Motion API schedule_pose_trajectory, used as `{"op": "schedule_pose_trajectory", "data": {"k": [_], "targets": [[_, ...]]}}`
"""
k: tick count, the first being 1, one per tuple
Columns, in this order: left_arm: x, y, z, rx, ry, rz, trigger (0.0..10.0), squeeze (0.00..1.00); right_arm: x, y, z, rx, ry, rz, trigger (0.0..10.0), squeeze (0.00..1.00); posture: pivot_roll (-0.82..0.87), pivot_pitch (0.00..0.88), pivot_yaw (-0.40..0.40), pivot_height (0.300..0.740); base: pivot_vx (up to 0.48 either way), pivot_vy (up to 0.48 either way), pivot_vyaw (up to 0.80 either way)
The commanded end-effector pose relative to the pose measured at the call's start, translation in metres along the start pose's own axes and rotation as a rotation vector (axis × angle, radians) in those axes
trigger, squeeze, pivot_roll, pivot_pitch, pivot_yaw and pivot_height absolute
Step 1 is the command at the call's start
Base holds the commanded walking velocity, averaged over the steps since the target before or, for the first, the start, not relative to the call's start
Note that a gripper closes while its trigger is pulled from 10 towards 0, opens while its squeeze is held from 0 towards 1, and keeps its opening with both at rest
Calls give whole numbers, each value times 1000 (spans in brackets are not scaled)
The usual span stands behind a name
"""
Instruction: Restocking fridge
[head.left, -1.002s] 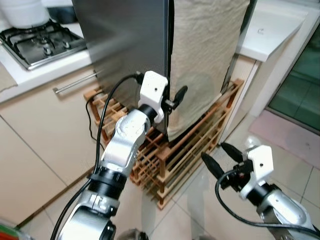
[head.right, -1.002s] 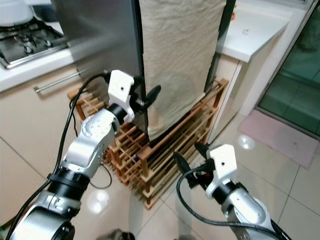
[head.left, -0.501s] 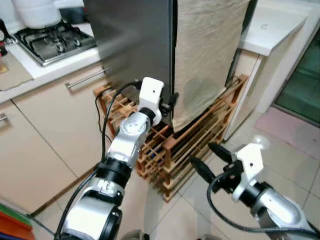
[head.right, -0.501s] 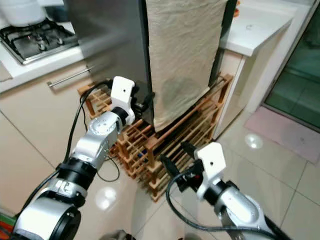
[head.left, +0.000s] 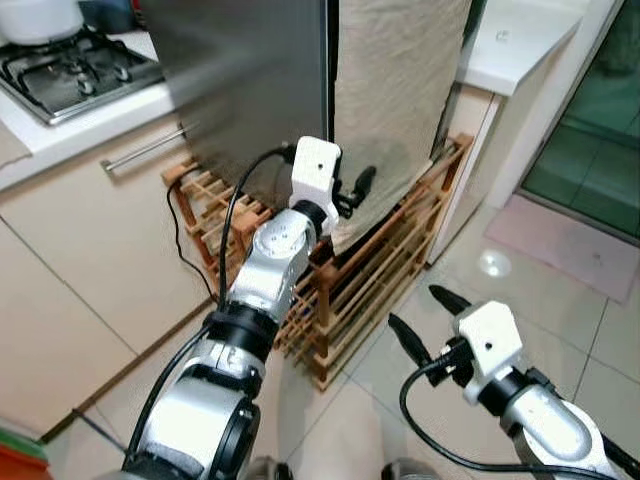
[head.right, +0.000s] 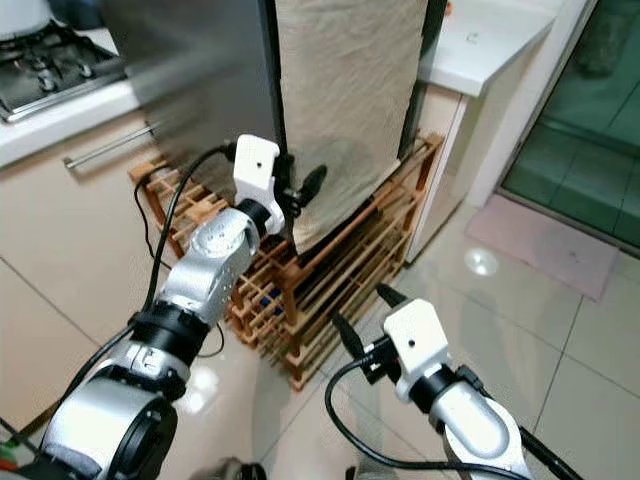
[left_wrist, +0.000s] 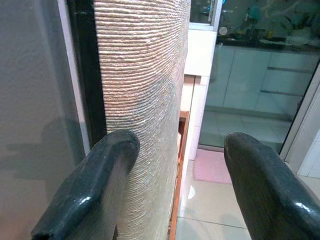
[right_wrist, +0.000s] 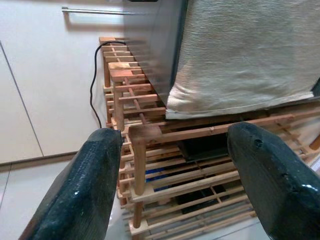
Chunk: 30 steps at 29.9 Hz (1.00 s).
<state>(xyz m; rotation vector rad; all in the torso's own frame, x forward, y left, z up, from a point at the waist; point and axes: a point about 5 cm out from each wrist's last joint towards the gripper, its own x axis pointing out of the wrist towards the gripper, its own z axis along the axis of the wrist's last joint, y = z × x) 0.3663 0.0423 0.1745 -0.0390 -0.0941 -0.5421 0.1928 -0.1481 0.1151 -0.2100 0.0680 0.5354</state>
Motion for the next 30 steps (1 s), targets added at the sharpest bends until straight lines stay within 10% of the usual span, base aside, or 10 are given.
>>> {"op": "schedule_pose_trajectory", "data": {"k": [1,30], "targets": [[4,0,8,30,-30,-3,10000,0,-4,-5,1,-3,-22,-12,10000,0,-203,43,63,724,0,0,0],[5,9,29,67,-66,57,10000,0,-4,0,0,-146,-42,50,10000,0,-199,29,57,724,0,0,0]]}}
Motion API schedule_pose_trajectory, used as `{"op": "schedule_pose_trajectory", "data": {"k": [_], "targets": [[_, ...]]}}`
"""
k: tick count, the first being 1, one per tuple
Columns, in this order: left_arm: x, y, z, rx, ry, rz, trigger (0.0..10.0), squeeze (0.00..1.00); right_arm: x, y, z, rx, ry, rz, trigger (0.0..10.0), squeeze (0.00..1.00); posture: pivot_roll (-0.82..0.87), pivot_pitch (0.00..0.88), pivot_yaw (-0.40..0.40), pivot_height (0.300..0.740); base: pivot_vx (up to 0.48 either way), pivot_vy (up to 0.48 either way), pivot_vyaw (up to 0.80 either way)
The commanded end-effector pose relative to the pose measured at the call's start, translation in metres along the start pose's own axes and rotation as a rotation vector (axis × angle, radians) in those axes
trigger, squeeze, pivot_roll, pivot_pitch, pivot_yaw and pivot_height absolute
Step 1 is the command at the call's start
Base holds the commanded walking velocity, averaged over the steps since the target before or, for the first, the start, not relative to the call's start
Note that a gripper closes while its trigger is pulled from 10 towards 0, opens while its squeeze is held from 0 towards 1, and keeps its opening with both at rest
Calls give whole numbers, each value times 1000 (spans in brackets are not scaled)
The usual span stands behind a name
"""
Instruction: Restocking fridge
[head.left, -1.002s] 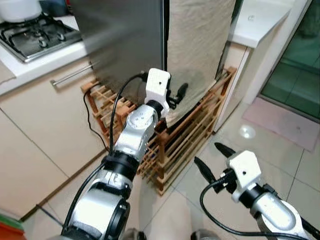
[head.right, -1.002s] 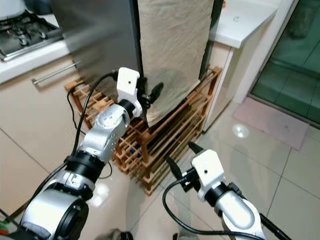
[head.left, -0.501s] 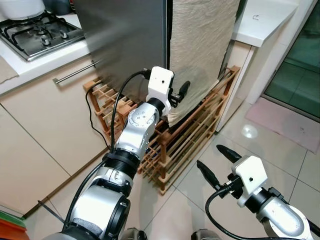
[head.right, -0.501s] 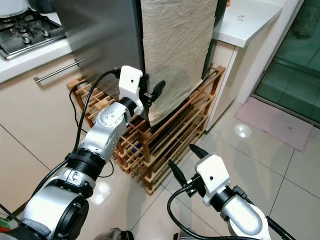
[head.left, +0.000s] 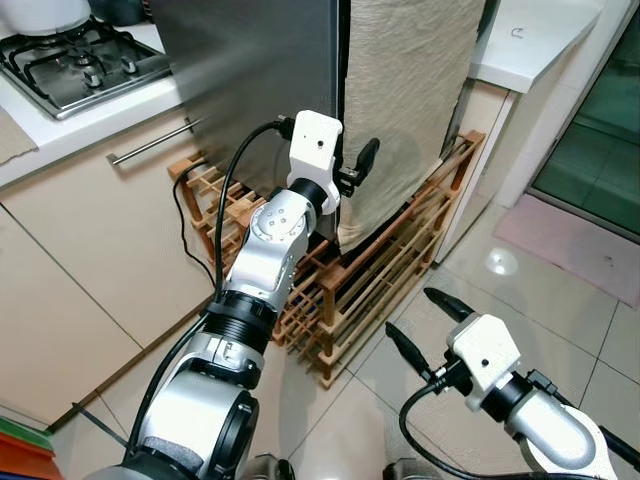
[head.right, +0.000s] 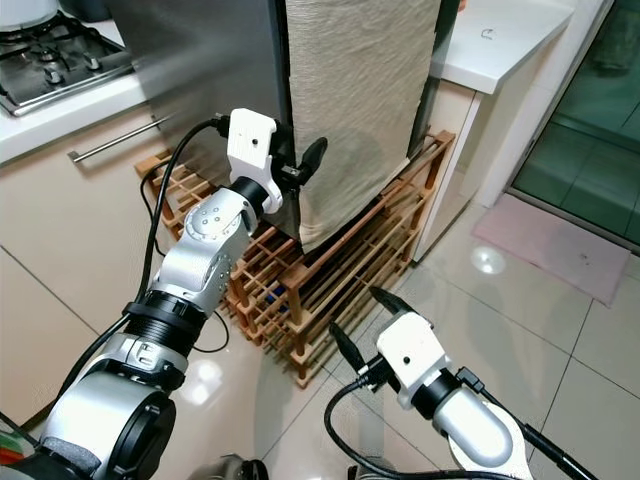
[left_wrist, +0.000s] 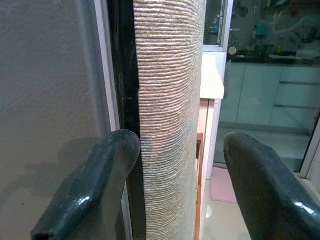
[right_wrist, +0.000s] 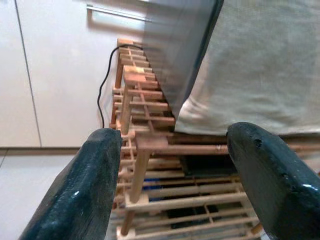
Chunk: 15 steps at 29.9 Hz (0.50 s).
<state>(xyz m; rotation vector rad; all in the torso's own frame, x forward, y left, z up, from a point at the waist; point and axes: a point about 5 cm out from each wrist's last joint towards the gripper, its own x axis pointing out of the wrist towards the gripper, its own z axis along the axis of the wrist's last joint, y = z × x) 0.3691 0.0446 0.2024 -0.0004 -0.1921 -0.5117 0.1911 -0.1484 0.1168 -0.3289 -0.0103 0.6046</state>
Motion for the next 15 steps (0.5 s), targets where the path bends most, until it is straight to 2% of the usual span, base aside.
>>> {"op": "schedule_pose_trajectory", "data": {"k": [1,9,15], "targets": [[1,6,1,4,16,33,10000,0,-4,0,-2,-11,8,-10,10000,0,-201,27,56,724,0,0,0],[1,-1,-5,-13,33,16,10000,0,-5,1,-3,-11,6,-17,10000,0,-201,26,54,724,0,0,0],[2,-7,1,-35,13,-17,10000,0,-7,1,-4,-12,6,-21,10000,0,-204,32,56,724,0,0,0]]}}
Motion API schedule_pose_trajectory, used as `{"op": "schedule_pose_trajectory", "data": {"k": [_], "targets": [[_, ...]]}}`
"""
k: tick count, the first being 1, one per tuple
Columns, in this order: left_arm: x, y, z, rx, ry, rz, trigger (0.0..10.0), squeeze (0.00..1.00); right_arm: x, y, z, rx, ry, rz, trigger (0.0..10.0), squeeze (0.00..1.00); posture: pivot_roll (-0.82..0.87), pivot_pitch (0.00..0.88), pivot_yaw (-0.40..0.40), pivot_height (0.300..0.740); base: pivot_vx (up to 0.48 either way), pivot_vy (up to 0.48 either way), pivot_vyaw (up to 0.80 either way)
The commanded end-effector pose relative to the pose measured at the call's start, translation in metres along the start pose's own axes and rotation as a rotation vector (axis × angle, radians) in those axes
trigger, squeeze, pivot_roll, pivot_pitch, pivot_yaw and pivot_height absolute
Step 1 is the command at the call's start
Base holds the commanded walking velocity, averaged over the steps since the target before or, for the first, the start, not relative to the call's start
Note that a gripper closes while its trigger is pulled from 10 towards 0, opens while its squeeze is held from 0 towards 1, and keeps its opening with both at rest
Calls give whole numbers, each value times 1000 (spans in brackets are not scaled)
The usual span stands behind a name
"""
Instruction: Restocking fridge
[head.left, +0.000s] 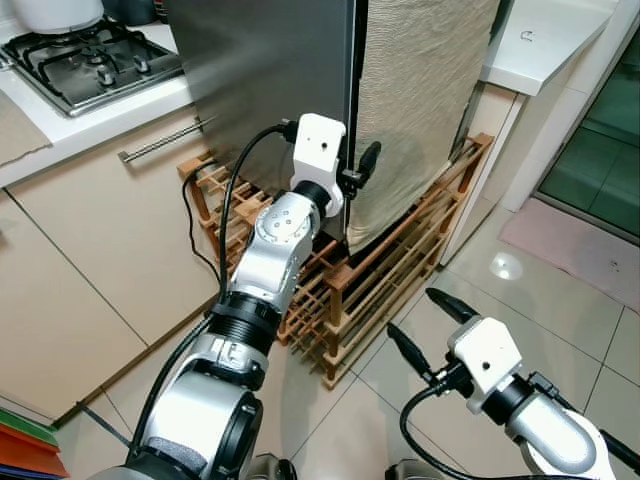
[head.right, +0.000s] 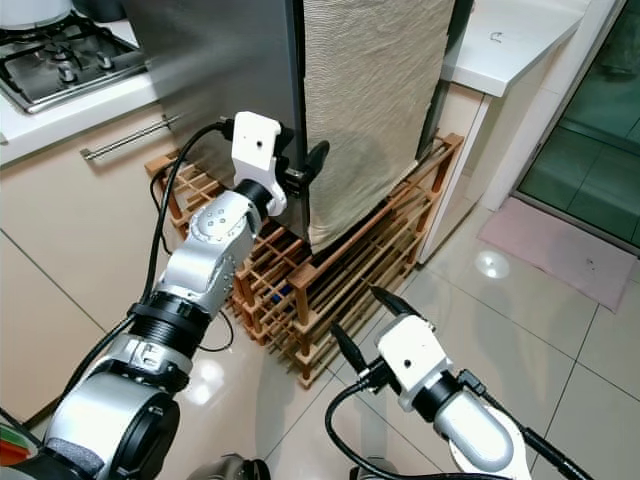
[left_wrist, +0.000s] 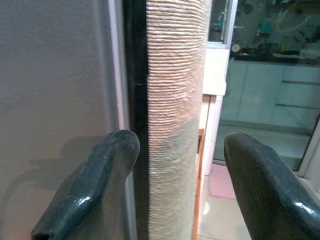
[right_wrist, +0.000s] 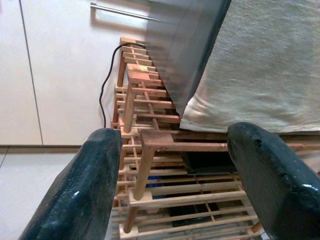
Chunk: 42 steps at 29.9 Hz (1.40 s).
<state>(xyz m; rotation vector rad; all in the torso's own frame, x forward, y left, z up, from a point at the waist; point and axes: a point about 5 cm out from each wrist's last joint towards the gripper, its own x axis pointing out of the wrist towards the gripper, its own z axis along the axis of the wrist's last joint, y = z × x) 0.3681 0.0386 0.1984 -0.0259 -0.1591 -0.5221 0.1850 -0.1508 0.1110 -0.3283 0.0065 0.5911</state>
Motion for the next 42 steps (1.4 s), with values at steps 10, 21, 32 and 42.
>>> {"op": "schedule_pose_trajectory", "data": {"k": [10,21,32,42], "targets": [[-1,-8,-3,-9,7,-21,10000,0,-1,0,3,-16,-12,-10,10000,0,-200,35,56,724,0,0,0],[9,-19,-16,-6,66,-35,10000,0,0,-1,4,-13,-16,-11,10000,0,-209,40,59,724,0,0,0],[17,-26,-19,-7,89,-28,10000,0,1,0,5,-11,-15,-11,10000,0,-212,43,60,724,0,0,0],[17,-16,-16,-7,71,0,10000,0,1,0,5,-14,-9,-13,10000,0,-212,47,57,724,0,0,0]]}}
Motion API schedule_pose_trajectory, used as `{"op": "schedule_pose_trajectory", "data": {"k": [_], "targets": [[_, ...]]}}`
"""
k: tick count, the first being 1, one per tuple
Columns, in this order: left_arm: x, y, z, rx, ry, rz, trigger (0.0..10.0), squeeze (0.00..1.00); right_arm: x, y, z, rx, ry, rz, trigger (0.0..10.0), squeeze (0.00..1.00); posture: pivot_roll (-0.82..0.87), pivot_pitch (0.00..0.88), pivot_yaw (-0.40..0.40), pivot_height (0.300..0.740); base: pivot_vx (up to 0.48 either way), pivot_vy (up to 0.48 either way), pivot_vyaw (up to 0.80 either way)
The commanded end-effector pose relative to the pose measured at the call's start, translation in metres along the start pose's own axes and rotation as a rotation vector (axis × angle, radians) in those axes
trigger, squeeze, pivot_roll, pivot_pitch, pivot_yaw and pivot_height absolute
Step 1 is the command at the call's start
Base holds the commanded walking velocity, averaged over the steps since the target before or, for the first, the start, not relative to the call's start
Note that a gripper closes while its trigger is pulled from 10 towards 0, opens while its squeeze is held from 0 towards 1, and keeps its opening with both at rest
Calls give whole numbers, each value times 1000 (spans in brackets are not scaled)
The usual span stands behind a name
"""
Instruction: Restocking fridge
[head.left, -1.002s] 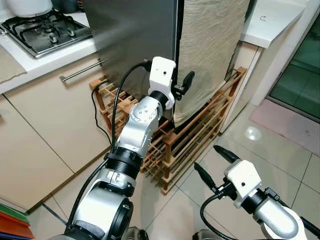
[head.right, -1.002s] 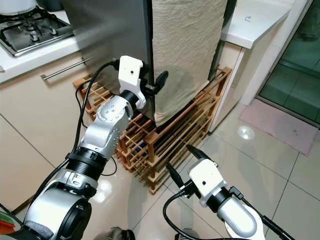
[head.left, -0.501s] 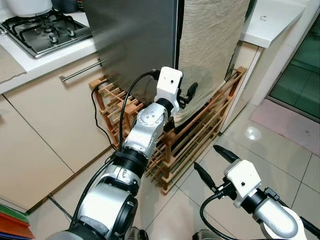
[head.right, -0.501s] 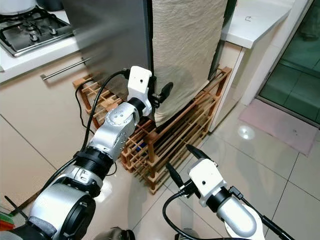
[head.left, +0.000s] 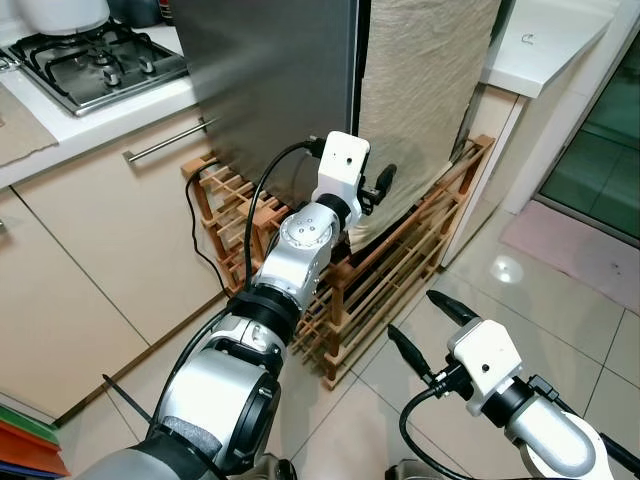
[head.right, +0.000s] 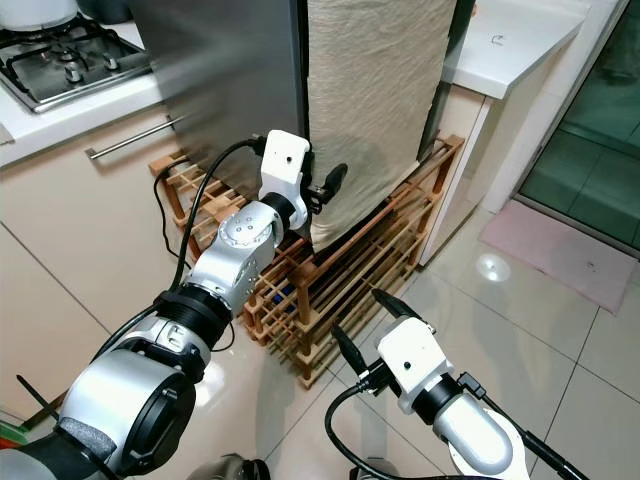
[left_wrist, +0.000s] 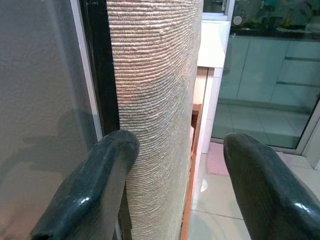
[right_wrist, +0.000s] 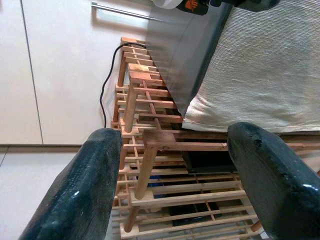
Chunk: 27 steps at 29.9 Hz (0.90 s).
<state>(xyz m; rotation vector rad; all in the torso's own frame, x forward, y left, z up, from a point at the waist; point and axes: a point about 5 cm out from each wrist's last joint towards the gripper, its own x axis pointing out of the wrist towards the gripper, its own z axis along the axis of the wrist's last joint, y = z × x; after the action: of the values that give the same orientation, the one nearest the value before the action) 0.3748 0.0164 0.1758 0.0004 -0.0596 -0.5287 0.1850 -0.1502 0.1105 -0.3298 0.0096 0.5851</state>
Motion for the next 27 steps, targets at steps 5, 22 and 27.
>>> {"op": "schedule_pose_trajectory", "data": {"k": [5,22,27], "targets": [[0,-1,6,-9,-33,5,10000,0,0,-1,5,-16,-12,-4,10000,0,-207,48,54,724,0,0,0],[-1,14,8,53,-41,68,10000,0,-2,-2,3,-20,-12,-7,10000,0,-217,33,51,724,0,0,0],[-2,13,1,45,-18,65,10000,0,-2,-2,3,-22,-11,-4,10000,0,-214,32,49,724,0,0,0]]}}
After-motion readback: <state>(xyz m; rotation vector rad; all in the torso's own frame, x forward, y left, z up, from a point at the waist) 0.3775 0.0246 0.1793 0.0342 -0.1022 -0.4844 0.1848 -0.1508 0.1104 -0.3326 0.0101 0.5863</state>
